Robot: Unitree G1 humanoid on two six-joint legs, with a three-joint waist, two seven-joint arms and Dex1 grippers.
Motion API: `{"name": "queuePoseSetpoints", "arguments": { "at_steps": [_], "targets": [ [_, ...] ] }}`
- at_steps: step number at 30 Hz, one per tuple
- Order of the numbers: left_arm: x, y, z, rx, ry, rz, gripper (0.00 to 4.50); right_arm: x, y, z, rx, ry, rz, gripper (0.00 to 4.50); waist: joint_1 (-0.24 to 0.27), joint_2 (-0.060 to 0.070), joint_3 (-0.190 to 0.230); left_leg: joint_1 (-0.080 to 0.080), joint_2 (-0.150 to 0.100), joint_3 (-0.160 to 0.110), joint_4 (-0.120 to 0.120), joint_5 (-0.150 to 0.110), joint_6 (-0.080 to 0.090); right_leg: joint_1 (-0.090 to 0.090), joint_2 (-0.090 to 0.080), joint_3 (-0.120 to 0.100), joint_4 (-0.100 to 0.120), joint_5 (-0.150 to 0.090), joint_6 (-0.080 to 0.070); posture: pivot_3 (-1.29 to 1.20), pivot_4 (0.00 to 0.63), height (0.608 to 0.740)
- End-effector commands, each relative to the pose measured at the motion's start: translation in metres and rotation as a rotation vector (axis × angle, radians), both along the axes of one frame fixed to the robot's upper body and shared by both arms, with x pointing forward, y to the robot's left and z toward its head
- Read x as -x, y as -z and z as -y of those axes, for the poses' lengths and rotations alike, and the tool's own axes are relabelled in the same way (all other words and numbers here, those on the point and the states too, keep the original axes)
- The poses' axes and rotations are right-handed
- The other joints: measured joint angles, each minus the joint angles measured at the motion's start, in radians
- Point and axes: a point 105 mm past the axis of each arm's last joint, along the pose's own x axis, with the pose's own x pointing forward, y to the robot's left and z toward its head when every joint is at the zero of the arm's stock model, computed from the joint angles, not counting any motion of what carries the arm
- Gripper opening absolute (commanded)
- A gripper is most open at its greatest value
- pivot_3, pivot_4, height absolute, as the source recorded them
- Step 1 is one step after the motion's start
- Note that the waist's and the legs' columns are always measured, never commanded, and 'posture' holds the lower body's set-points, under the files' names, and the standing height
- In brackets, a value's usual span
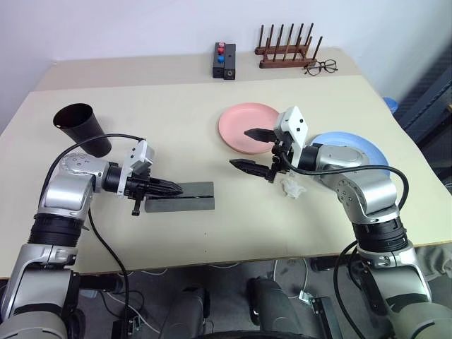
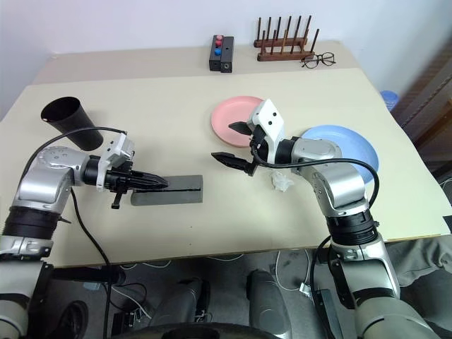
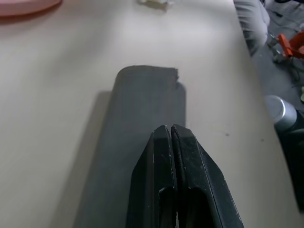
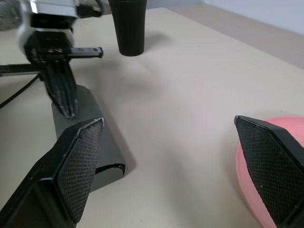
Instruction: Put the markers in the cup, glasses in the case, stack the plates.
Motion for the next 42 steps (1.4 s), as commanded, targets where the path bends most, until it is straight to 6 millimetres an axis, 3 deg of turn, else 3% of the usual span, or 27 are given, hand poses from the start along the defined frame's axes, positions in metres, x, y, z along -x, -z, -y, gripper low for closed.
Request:
{"name": "queuePoseSetpoints", "arguments": {
  "at_steps": [1,13,14,18,21,23,26,28,30,34,39,42],
  "targets": [
    [0.006,-0.001,-0.003,0.001,-0.007,0.012,0.04,-0.001,-0.009,0.001,-0.008,0.004,0.047,4.5,-0.001,0.0,0.0,0.0,0.0,0.0,0.0,0.0,0.0,0.0,0.0,0.0,0.0,0.0,0.0,0.0,0.15,0.74],
    [0.009,0.015,-0.002,0.034,-0.044,0.008,0.04,-0.004,-0.009,0.004,0.013,0.024,0.066,4.5,0.003,0.0,0.0,0.0,0.0,0.0,0.0,0.0,0.0,0.0,0.0,0.0,0.0,0.0,0.0,0.0,0.15,0.74],
    [0.007,0.008,0.001,0.054,-0.041,0.027,0.04,-0.004,-0.009,0.005,0.013,0.026,0.066,4.5,0.003,0.0,0.0,0.0,0.0,0.0,0.0,0.0,0.0,0.0,0.0,0.0,0.0,0.0,0.0,0.0,0.15,0.74],
    [-0.014,-0.055,0.015,0.286,-0.118,0.044,0.04,-0.006,-0.012,0.014,-0.017,0.05,0.02,4.5,0.015,0.0,0.0,-0.002,0.0,-0.001,0.002,0.0,0.0,0.0,0.0,-0.001,0.0,0.0,0.0,0.0,0.15,0.74],
    [-0.02,-0.097,0.019,0.421,-0.103,0.123,0.82,-0.016,-0.015,0.038,-0.04,0.15,-0.015,4.5,0.023,0.0,0.0,-0.005,0.0,-0.002,0.01,-0.001,0.002,0.0,0.001,-0.002,0.003,0.0,0.0,0.0,0.15,0.74],
    [-0.022,-0.111,0.018,0.461,-0.109,0.164,1.8,-0.019,-0.014,0.061,-0.031,0.22,-0.047,4.5,0.024,0.0,0.0,-0.005,-0.001,-0.001,0.012,-0.001,0.002,0.001,0.0,-0.002,0.002,0.001,0.001,0.0,0.15,0.74],
    [-0.022,-0.116,0.017,0.481,-0.115,0.175,3.27,-0.016,-0.011,0.087,0.025,0.286,-0.06,4.5,0.028,0.0,0.0,-0.005,-0.001,-0.001,0.012,-0.001,0.001,0.001,-0.001,-0.001,0.002,0.001,0.002,0.0,0.15,0.74],
    [-0.019,-0.108,0.015,0.461,-0.106,0.157,4.29,-0.01,-0.006,0.107,0.082,0.337,-0.071,4.5,0.027,0.0,0.0,-0.005,-0.001,-0.001,0.012,-0.001,0.001,0.001,-0.001,-0.001,0.001,0.001,0.002,0.0,0.15,0.74],
    [-0.016,-0.099,0.015,0.444,-0.095,0.133,4.4,-0.001,0.0,0.127,0.141,0.386,-0.094,4.5,0.028,0.0,0.0,-0.005,-0.001,0.0,0.012,-0.001,0.002,0.002,-0.001,-0.001,0.001,0.001,0.002,0.0,0.15,0.74],
    [-0.013,-0.09,0.017,0.424,-0.08,0.134,4.4,0.017,0.017,0.149,0.246,0.434,-0.157,4.5,0.027,0.0,0.0,-0.005,-0.001,0.0,0.012,-0.003,0.005,0.002,0.0,-0.001,0.001,0.001,0.002,0.0,0.15,0.74],
    [0.002,-0.081,0.021,0.373,0.012,0.108,4.4,0.024,0.055,0.195,0.495,0.59,-0.2,4.5,0.027,0.0,0.0,-0.004,-0.001,0.0,0.013,-0.003,0.005,0.003,0.0,-0.001,0.001,0.001,0.002,0.0,0.15,0.74],
    [0.007,-0.075,0.023,0.34,0.041,0.13,4.4,0.03,0.075,0.21,0.616,0.604,-0.235,4.5,0.028,0.0,0.0,-0.004,-0.001,0.001,0.013,-0.003,0.005,0.003,0.0,0.0,0.001,0.001,0.002,0.0,0.15,0.74]
  ]
}}
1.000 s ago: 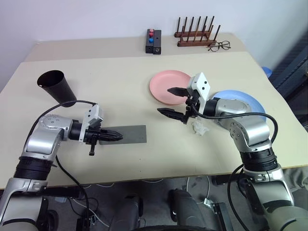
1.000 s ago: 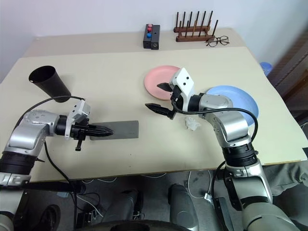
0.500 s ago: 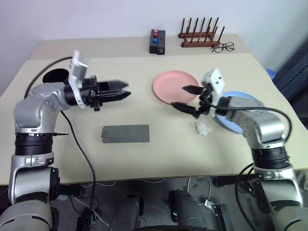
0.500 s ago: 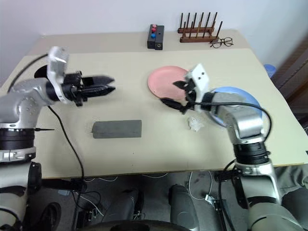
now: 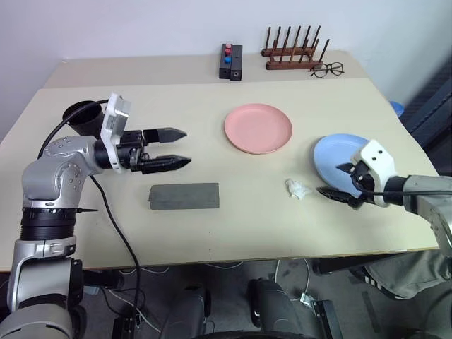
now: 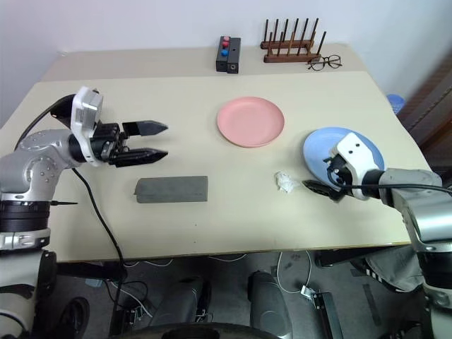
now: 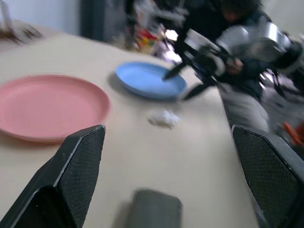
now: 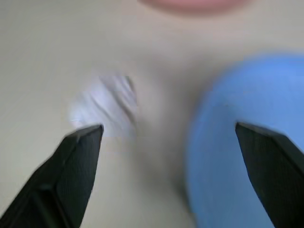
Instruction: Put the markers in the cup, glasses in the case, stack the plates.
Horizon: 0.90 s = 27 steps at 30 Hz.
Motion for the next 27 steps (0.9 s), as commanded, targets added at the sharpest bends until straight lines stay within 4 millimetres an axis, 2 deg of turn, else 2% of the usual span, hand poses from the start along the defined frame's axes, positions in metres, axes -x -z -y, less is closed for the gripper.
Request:
{"name": "queuePoseSetpoints", "arguments": {
  "at_steps": [1,2,4,6,9,10,12,14,18,21,24,25,27],
  "targets": [
    [0.008,-0.004,0.004,-0.033,0.039,0.085,4.4,0.001,0.008,0.012,0.113,0.004,-0.012,4.5,0.0,0.0,0.0,0.0,0.0,0.0,0.0,0.0,0.0,0.0,0.0,0.0,0.0,0.0,0.0,0.0,0.15,0.74],
    [0.008,-0.003,0.005,-0.034,0.036,0.095,4.4,0.0,0.012,0.015,0.12,0.014,-0.021,4.5,-0.002,0.0,0.0,0.0,0.0,0.0,0.0,0.0,0.0,0.0,0.0,0.0,0.0,0.0,0.0,0.0,0.15,0.74],
    [0.007,-0.004,0.005,-0.032,0.03,0.104,4.5,-0.004,0.019,0.025,0.152,0.056,-0.026,3.99,-0.002,0.0,0.0,0.001,0.001,0.0,0.0,0.0,0.0,0.001,0.0,0.0,0.0,0.0,0.0,0.0,0.15,0.74],
    [0.006,-0.006,0.004,-0.034,0.022,0.113,4.5,-0.009,0.019,0.025,0.142,0.072,-0.018,3.28,0.0,0.0,0.0,0.006,0.001,0.0,0.0,0.0,0.0,0.006,0.001,0.0,-0.002,0.0,0.0,0.0,0.15,0.74],
    [0.004,-0.008,0.003,-0.033,0.001,0.125,4.5,-0.015,0.016,0.021,0.143,0.055,-0.004,1.68,0.002,0.0,0.0,0.015,0.001,0.0,-0.001,-0.002,0.003,0.016,0.0,0.0,-0.004,0.0,0.0,0.0,0.15,0.74],
    [0.004,-0.008,0.002,-0.033,-0.004,0.128,4.5,-0.017,0.015,0.02,0.153,0.046,-0.002,1.31,0.002,0.0,0.0,0.014,0.001,0.0,-0.001,-0.002,0.003,0.016,0.0,0.0,-0.005,0.0,0.0,0.0,0.15,0.74],
    [0.004,-0.008,0.002,-0.032,-0.014,0.135,4.5,-0.021,0.012,0.02,0.163,0.039,0.006,0.19,0.001,0.0,0.0,0.014,0.001,0.0,-0.001,-0.002,0.003,0.016,0.0,0.0,-0.005,0.0,0.001,0.0,0.15,0.74],
    [0.003,-0.008,0.002,-0.028,-0.025,0.139,4.5,-0.027,0.006,0.017,0.168,0.025,0.031,0.09,0.002,0.0,0.0,0.015,0.001,0.0,-0.001,-0.002,0.003,0.016,0.0,0.0,-0.004,0.0,0.001,0.0,0.15,0.74],
    [-0.001,-0.011,0.0,-0.005,-0.076,0.162,4.5,-0.052,-0.025,0.012,0.19,0.021,0.17,0.09,0.0,0.0,0.0,0.014,0.001,0.0,-0.001,-0.002,0.003,0.015,0.0,0.0,-0.004,0.0,0.001,0.0,0.15,0.74],
    [-0.018,-0.015,-0.012,0.011,-0.215,0.208,4.5,-0.078,-0.058,-0.002,0.231,0.001,0.327,0.09,-0.006,0.002,0.001,0.014,0.001,0.001,-0.001,-0.002,0.003,0.014,0.0,0.001,-0.004,0.0,0.001,0.0,0.15,0.74],
    [-0.026,-0.023,-0.04,0.039,-0.371,0.244,4.5,-0.098,-0.087,-0.059,0.148,-0.134,0.45,0.09,-0.021,0.002,0.001,0.014,0.001,0.002,-0.003,-0.001,0.001,0.011,0.0,0.003,-0.003,0.0,0.001,0.0,0.15,0.74],
    [-0.026,-0.025,-0.044,0.045,-0.396,0.255,4.5,-0.101,-0.092,-0.072,0.133,-0.162,0.471,0.09,-0.026,0.002,0.001,0.014,0.002,0.001,-0.004,0.0,0.0,0.011,0.0,0.003,-0.003,0.0,0.0,0.0,0.15,0.74],
    [-0.023,-0.021,-0.052,0.031,-0.426,0.254,4.5,-0.108,-0.1,-0.108,0.077,-0.242,0.505,0.09,-0.03,0.002,0.001,0.014,0.002,0.001,-0.006,0.002,-0.003,0.01,0.0,0.003,-0.003,0.0,0.0,0.0,0.15,0.74]
  ]
}}
